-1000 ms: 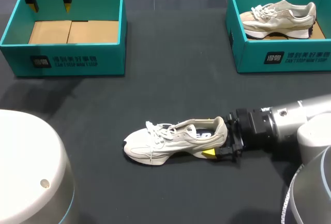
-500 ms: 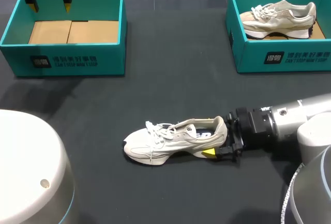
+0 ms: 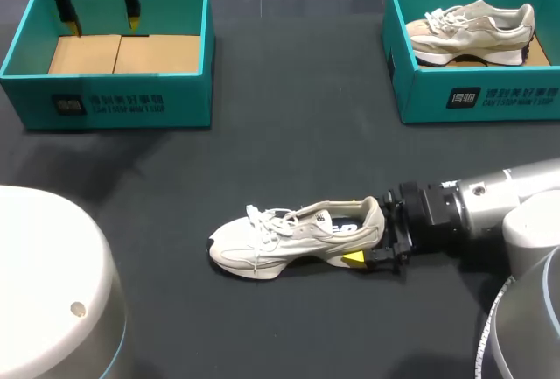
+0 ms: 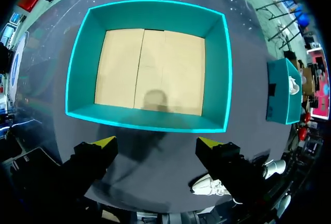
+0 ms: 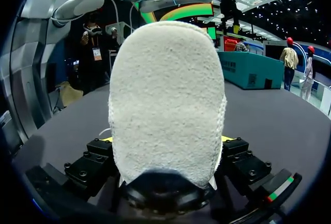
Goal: Take the shoe out of the shoebox, open the shoe tongue, remove and reinsert the insole, then place the shoe into the shoebox
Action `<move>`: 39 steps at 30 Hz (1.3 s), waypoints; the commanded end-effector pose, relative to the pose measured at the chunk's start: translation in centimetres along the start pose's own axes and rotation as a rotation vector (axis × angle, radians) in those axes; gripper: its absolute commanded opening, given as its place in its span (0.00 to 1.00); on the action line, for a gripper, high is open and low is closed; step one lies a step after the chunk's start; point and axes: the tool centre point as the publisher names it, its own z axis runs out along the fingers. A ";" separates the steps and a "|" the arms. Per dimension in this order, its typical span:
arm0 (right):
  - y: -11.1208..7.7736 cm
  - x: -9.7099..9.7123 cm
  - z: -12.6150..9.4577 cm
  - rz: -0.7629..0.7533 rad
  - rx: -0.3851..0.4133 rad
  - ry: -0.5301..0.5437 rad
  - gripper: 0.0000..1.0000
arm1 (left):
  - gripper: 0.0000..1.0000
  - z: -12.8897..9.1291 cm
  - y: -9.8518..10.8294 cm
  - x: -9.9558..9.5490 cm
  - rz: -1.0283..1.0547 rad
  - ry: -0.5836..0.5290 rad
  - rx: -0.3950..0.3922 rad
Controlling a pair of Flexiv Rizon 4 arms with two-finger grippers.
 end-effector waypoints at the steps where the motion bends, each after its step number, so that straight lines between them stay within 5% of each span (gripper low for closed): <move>1: 0.1 0.0 0.0 0.001 0.003 -0.001 0.00 | 1.00 0.1 4.6 1.2 -0.024 -0.010 0.071; 9: 0.1 0.0 0.0 0.001 0.003 -0.001 0.00 | 1.00 1.0 9.8 5.2 -0.032 0.008 -0.002; 24: 0.1 0.0 0.0 0.001 0.003 -0.001 0.00 | 1.00 1.0 9.8 5.2 -0.032 0.008 -0.002; 30: 0.1 0.0 0.0 0.001 0.003 -0.001 0.00 | 1.00 0.5 16.0 8.8 -0.022 0.019 0.059; 39: 0.1 0.0 0.0 0.001 0.003 -0.001 0.00 | 1.00 0.8 21.3 13.6 -0.011 0.020 0.076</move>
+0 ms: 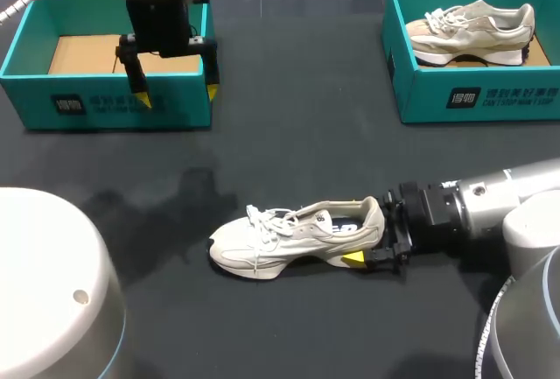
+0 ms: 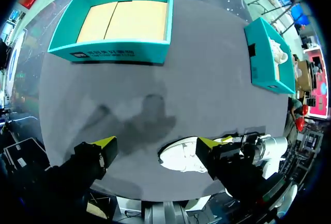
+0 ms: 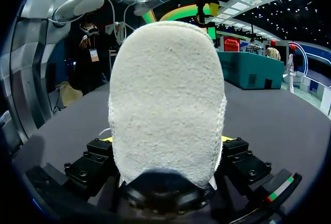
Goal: Take the shoe out of the shoebox, open the shoe tongue, remove and reinsert the insole, then place the shoe into the shoebox
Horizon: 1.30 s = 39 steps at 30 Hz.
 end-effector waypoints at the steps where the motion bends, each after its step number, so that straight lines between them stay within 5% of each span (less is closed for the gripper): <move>1: 0.1 0.0 0.0 0.000 0.003 0.000 0.00 | 1.00 0.6 3.3 1.9 0.011 -0.024 0.070; 8: 0.1 0.0 0.0 0.000 0.003 0.000 0.00 | 1.00 2.0 6.1 6.1 0.098 -0.031 0.022; 10: 0.1 0.0 0.0 0.000 0.003 0.000 0.00 | 1.00 2.3 7.1 7.1 0.162 -0.011 -0.050; 26: 0.1 0.0 0.0 0.000 0.003 0.000 0.00 | 1.00 2.3 7.1 7.1 0.162 -0.011 -0.050; 39: 0.1 0.0 0.0 0.000 0.003 0.000 0.00 | 1.00 7.1 11.9 12.9 0.128 -0.126 -0.078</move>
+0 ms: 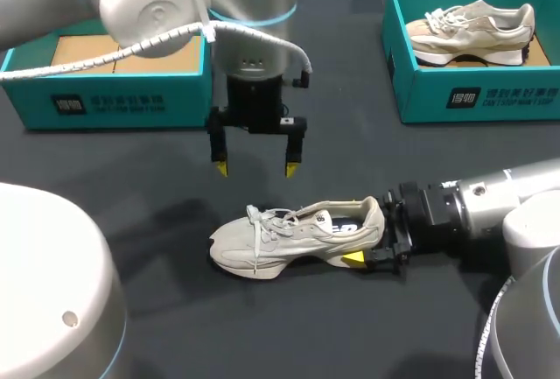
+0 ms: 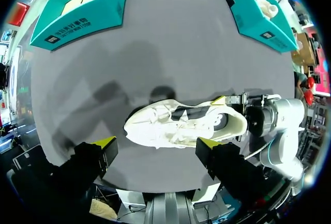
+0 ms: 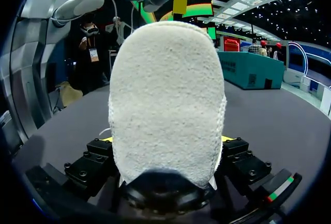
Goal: Take the shoe out of the shoebox, open the shoe tongue, remove and reinsert the insole, then place the shoe into the shoebox
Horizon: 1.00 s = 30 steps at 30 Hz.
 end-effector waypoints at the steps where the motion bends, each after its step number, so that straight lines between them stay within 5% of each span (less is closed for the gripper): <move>1: 0.1 0.0 0.0 0.000 0.003 0.000 0.00 | 1.00 1.2 0.6 3.5 0.006 -0.054 -0.019; 12: 0.1 0.0 0.0 0.000 0.003 0.000 0.00 | 1.00 3.5 2.3 6.7 -0.030 -0.096 -0.067; 30: 0.1 0.0 0.0 0.000 0.003 0.000 0.00 | 0.92 6.1 1.2 9.7 -0.083 -0.192 -0.103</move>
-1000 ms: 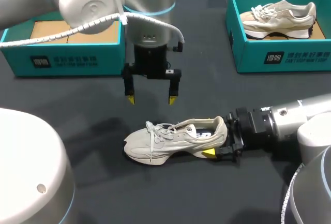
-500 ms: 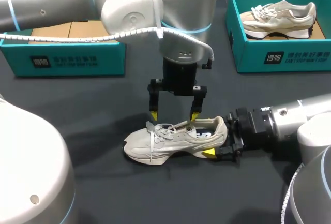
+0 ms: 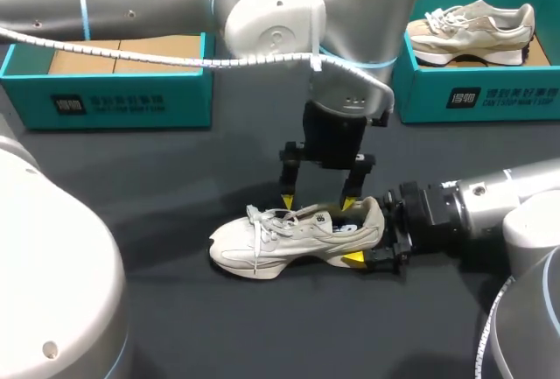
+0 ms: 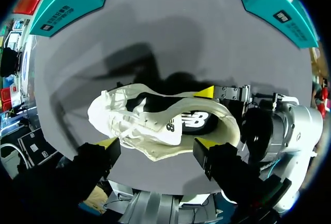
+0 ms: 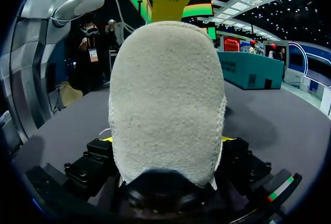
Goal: Take the shoe out of the shoebox, open the shoe tongue, remove and reinsert the insole, then place the shoe into the shoebox
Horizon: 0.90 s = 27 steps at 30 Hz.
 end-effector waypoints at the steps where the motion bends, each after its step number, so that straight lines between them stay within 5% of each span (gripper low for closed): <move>1: 0.1 0.0 0.0 0.001 0.003 -0.001 0.00 | 0.91 0.7 -0.3 1.1 0.000 -0.067 -0.011; 11: 0.1 0.0 0.0 0.001 0.003 -0.001 0.00 | 0.73 2.5 -0.4 0.9 -0.001 -0.110 -0.045; 14: 0.1 0.0 0.0 0.001 0.003 -0.001 0.00 | 0.58 3.1 -0.4 0.7 -0.002 -0.116 -0.058; 27: 0.1 0.0 0.0 0.001 0.003 -0.001 0.00 | 0.69 3.6 -0.1 0.5 -0.001 -0.089 -0.055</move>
